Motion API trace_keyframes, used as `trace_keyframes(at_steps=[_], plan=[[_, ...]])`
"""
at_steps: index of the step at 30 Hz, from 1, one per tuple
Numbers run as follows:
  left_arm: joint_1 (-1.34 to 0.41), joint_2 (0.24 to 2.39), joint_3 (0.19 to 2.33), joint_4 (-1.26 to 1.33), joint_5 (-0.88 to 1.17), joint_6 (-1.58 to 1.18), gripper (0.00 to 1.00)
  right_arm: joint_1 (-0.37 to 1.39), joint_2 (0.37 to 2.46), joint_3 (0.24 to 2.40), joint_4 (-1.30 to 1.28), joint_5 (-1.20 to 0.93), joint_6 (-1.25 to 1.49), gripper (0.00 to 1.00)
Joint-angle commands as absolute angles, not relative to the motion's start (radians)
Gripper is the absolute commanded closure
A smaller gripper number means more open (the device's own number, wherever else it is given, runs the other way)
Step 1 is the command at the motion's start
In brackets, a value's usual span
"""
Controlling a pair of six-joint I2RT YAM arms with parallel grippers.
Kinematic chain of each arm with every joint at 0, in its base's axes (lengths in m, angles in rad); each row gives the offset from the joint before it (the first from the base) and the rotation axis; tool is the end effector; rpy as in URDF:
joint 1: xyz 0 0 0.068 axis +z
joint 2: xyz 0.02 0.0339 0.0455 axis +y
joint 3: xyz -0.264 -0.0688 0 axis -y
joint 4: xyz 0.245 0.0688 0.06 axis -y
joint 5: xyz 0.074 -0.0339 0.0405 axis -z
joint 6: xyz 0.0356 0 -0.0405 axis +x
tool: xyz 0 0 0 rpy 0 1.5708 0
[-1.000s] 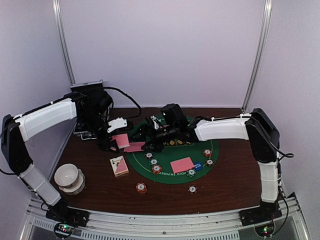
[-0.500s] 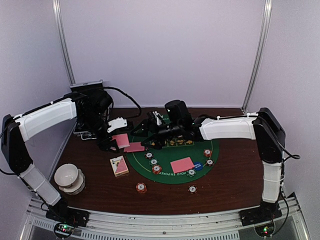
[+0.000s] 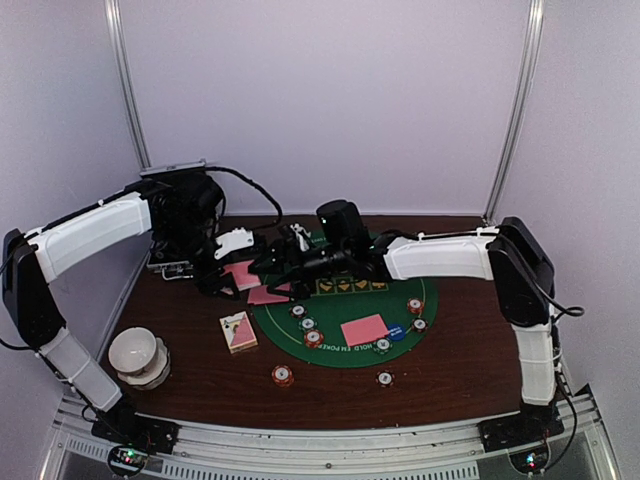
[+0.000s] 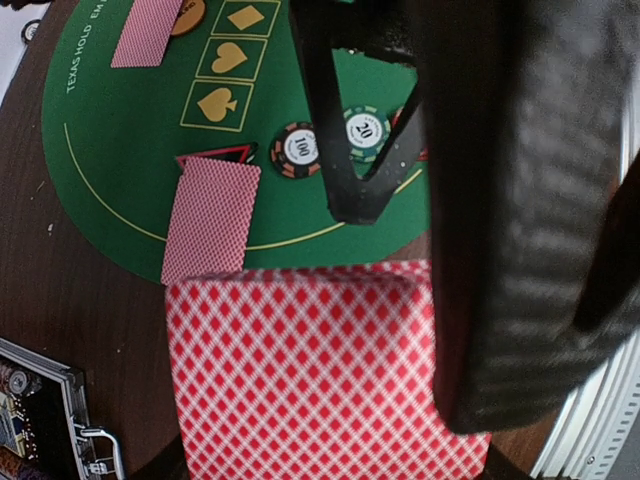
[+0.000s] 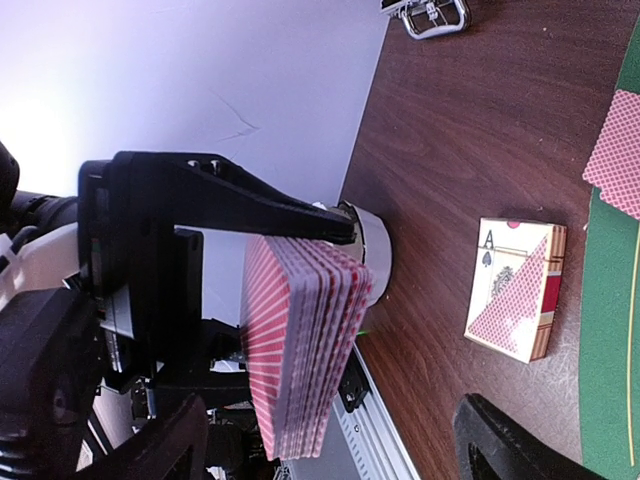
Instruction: Distribute texas hold em gaming equipment
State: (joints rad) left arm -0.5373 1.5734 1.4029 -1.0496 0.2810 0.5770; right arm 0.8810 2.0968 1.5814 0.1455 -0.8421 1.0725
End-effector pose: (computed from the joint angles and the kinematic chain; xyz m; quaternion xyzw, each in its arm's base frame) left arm 0.2608 -0.1669 0.2934 0.5363 0.8146 -0.1344 0.1754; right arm 0.2890 0.3921 0.2379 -0.1579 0.7716 0.6161 0.0092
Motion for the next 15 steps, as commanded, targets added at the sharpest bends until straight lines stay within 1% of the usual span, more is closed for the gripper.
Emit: trace_keyframes(at_steps=[1, 15], plan=[[-0.534, 1.583, 1.445, -1.047, 0.301, 0.568, 1.0, 0.903, 2.129, 1.653, 0.183, -0.897, 1.08, 0.11], [-0.534, 1.583, 1.441, -1.063, 0.302, 0.575, 1.0, 0.917, 2.285, 1.805, 0.252, -0.948, 1.166, 0.11]])
